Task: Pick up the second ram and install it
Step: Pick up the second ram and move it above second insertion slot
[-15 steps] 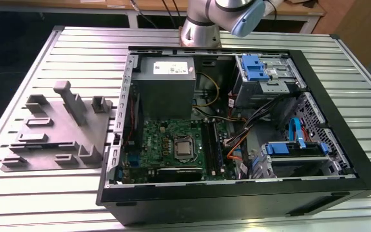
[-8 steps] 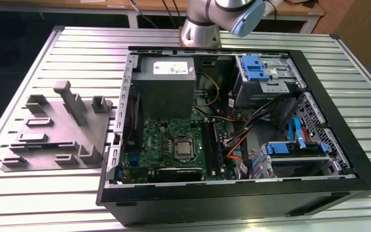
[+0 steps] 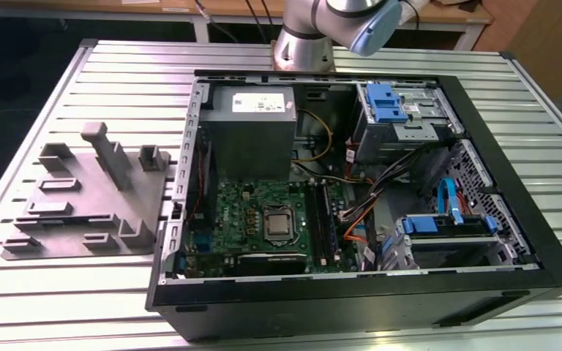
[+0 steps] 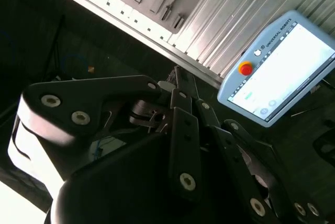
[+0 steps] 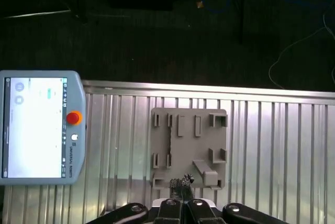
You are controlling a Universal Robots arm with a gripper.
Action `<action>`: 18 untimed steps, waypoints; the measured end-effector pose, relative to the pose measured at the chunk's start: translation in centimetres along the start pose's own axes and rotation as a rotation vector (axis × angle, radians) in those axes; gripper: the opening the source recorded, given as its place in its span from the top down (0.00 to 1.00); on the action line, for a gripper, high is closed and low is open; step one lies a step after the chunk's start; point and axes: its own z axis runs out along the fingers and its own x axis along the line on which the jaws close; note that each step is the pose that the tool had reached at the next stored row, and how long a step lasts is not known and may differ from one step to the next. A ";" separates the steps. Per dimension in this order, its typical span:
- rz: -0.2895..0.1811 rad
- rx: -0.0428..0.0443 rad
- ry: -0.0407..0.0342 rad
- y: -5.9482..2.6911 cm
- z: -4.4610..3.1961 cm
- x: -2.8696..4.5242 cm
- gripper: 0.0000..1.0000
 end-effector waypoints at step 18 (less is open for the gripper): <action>0.000 0.0000 -0.0001 -0.12 3.09 0.13 0.90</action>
